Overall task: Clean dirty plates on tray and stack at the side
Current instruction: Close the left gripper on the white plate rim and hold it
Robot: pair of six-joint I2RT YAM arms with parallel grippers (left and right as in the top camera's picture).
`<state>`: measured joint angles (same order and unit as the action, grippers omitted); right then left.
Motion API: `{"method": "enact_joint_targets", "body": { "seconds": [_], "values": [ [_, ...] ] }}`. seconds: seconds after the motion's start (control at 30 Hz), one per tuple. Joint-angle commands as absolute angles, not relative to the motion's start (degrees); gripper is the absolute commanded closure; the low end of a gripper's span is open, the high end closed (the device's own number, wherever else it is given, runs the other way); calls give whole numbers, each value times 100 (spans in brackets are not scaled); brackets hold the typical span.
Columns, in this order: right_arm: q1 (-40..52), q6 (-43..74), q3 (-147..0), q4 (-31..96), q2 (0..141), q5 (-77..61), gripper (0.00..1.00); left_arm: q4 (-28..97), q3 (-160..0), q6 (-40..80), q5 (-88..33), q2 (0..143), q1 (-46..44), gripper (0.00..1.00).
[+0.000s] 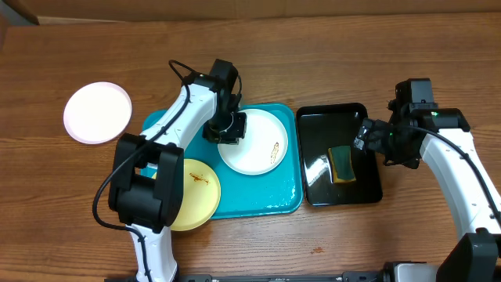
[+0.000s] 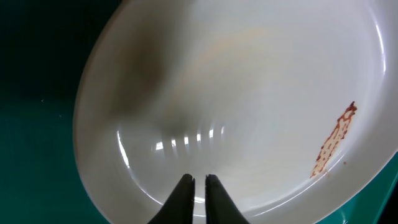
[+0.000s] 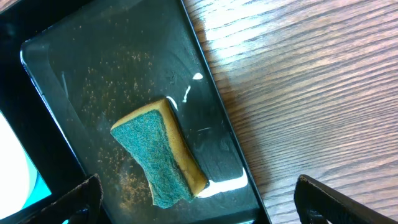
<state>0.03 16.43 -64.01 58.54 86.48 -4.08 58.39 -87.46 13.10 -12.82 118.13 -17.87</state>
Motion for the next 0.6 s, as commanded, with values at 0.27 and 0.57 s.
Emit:
{"method": "enact_joint_targets", "body": {
  "seconds": [0.27, 0.57],
  "values": [
    [-19, 1627, -6370, 5841, 8678, -375, 0, 5968, -8799, 1844, -38, 11507, -1651, 67],
    [-16, 1627, -6370, 5841, 8678, -375, 0, 5116, -8322, 1839, -34, 11507, -1658, 67]
  ]
}}
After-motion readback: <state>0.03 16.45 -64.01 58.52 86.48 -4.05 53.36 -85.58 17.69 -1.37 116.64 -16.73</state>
